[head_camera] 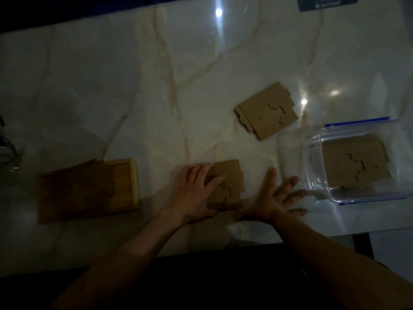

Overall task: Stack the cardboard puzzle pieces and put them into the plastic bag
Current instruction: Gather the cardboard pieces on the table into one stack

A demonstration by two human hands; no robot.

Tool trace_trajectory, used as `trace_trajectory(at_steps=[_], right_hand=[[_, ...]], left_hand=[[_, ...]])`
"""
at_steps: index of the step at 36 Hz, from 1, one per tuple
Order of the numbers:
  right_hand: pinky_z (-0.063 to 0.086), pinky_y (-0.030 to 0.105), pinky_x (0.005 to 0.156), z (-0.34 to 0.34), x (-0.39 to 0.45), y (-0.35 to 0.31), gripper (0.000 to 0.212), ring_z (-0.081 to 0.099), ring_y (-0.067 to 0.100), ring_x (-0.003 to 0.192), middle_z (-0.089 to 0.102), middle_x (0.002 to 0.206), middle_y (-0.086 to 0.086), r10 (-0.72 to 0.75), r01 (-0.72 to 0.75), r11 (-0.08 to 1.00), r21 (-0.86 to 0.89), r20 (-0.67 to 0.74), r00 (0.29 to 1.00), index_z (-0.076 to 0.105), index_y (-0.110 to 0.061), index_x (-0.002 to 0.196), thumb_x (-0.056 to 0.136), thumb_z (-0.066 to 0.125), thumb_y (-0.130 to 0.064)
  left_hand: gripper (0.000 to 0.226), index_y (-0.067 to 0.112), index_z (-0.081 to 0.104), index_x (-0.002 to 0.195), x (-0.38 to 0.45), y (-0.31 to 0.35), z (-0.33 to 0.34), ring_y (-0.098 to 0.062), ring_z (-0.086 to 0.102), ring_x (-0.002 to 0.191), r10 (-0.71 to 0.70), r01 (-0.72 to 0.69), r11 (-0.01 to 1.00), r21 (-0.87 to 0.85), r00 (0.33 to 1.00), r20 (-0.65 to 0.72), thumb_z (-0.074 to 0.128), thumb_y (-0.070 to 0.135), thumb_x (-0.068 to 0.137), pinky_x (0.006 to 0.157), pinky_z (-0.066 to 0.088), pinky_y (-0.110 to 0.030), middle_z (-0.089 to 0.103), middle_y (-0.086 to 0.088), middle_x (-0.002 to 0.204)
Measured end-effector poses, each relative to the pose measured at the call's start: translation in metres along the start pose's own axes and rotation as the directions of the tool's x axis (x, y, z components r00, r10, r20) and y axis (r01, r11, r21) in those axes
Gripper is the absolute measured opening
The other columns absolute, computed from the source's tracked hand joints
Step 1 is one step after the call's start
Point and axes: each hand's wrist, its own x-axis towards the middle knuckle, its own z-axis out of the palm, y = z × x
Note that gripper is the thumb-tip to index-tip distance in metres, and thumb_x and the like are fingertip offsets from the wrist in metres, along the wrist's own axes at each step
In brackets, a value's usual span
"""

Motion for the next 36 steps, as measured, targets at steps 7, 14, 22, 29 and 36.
trace_trajectory(at_steps=[7,14,22,29,36], right_hand=[[-0.022,0.077,0.093,0.006,0.006,0.004,0.174,-0.066,0.034,0.101,-0.068,0.127,-0.002,-0.024,0.026,0.999,0.033,-0.035,0.999,-0.044,-0.055,0.129,0.008,0.078,-0.080],[-0.016,0.080,0.097,-0.001,-0.001,0.000,0.174,-0.055,0.044,0.118,-0.067,0.130,0.003,-0.021,0.021,1.000,0.012,0.010,1.000,-0.047,-0.054,0.126,0.015,0.085,-0.074],[-0.013,0.079,0.101,-0.011,-0.014,-0.006,0.169,-0.048,0.049,0.127,-0.065,0.132,0.008,-0.025,0.025,1.000,-0.005,0.050,0.998,-0.052,-0.050,0.123,0.032,0.090,-0.066],[-0.015,0.079,0.099,-0.010,-0.009,-0.007,0.172,-0.050,0.047,0.125,-0.071,0.121,0.004,0.006,-0.006,1.000,0.009,0.031,1.000,-0.053,-0.052,0.121,0.028,0.091,-0.064],[-0.021,0.078,0.095,-0.005,-0.003,-0.004,0.174,-0.067,0.035,0.097,-0.071,0.122,0.002,0.018,-0.019,0.999,0.034,0.027,0.999,-0.050,-0.053,0.124,0.018,0.088,-0.069]], left_hand=[[0.091,0.037,0.028,0.141,0.001,0.000,0.001,-0.031,0.015,0.138,-0.008,0.008,1.000,-0.008,1.000,-0.001,0.055,0.074,0.062,0.112,0.011,-0.058,0.020,-0.010,0.151],[0.095,0.039,0.021,0.142,0.005,-0.002,0.000,-0.031,0.011,0.139,-0.026,0.027,0.999,-0.019,0.999,0.042,0.055,0.072,0.059,0.113,0.009,-0.060,0.014,-0.008,0.152],[0.096,0.039,0.020,0.142,0.006,-0.002,0.000,-0.029,0.008,0.139,-0.006,0.007,1.000,-0.010,0.998,0.056,0.059,0.070,0.061,0.114,0.007,-0.058,0.010,-0.006,0.153],[0.098,0.040,0.019,0.142,0.007,-0.003,-0.003,-0.029,0.009,0.138,-0.004,0.004,1.000,-0.002,0.999,0.052,0.060,0.072,0.059,0.113,0.005,-0.061,0.015,-0.008,0.152],[0.099,0.040,0.016,0.146,0.001,-0.004,-0.004,-0.030,0.009,0.145,-0.032,0.027,0.999,-0.047,0.993,-0.114,0.047,0.086,0.063,0.114,-0.003,-0.059,0.013,-0.004,0.156]])
